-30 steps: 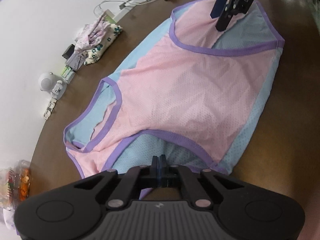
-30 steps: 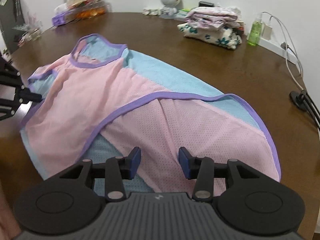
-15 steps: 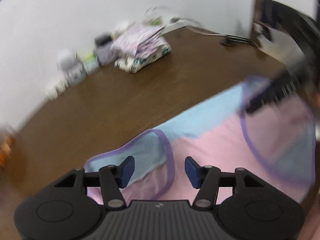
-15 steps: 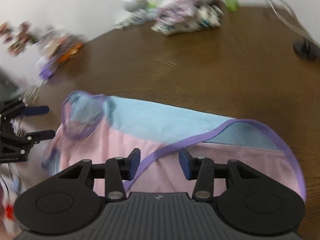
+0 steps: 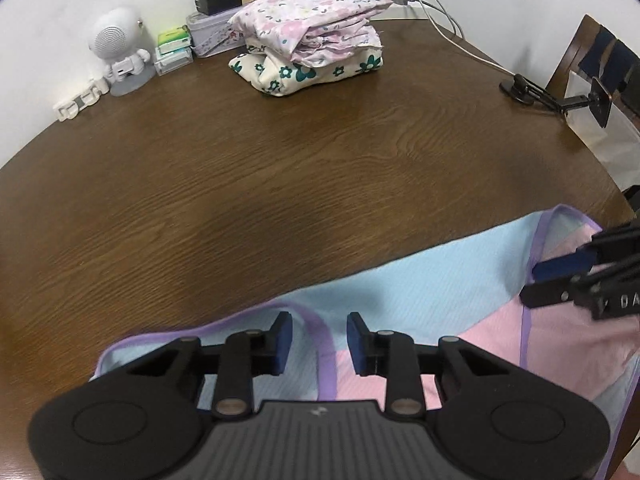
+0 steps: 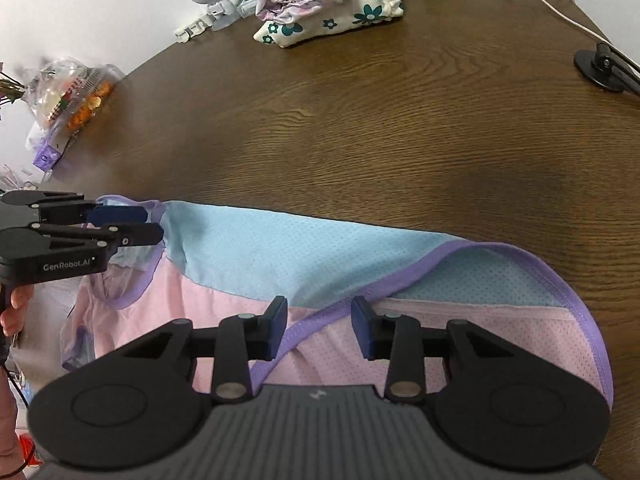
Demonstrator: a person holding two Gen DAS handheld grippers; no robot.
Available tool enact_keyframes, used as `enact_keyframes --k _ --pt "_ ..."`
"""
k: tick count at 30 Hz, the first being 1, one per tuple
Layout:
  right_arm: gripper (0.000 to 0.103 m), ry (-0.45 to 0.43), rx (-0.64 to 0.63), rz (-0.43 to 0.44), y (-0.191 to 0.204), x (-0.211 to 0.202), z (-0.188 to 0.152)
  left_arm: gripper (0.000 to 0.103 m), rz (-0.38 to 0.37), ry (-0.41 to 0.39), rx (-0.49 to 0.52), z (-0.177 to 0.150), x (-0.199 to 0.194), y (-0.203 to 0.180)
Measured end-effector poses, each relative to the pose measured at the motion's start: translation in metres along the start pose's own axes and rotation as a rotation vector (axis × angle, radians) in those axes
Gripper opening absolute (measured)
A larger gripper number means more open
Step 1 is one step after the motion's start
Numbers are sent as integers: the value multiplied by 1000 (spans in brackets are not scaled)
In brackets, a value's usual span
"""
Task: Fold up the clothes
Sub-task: 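Grasp the hem edge with the right tool beside the left tool, then lift the held hem with both tools and fold it over toward the collar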
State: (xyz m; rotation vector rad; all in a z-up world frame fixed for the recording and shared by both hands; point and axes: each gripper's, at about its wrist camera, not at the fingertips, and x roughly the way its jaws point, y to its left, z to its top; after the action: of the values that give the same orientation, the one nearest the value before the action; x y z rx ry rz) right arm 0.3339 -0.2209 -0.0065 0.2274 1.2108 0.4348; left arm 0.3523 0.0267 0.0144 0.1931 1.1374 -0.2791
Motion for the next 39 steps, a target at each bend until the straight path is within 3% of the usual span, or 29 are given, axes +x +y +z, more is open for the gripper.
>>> enact_keyframes --k 8,14,16,20,28,31,34,39 --pt "35 7 58 1 -8 -1 3 24 -18 6 -27 0 11 3" --pt "33 12 44 -16 -3 2 5 4 -10 -1 -26 -1 14 2" --pt "10 23 28 -31 1 5 7 2 1 -15 -5 -3 14 -1" --pt "0 14 8 -47 2 2 6 1 20 -50 -7 -6 10 1" --pt "3 -34 -35 -58 7 -18 9 1 2 -98 -4 -8 -7 3" --pt "32 -49 -80 -146 10 -14 12 1 0 -84 -2 -10 -3 3" --pt "32 -58 -167 -170 18 -8 17 1 -8 -72 -5 -12 2 3" --pt "32 36 -380 -160 43 12 17 2 -18 -64 -13 -14 5 8"
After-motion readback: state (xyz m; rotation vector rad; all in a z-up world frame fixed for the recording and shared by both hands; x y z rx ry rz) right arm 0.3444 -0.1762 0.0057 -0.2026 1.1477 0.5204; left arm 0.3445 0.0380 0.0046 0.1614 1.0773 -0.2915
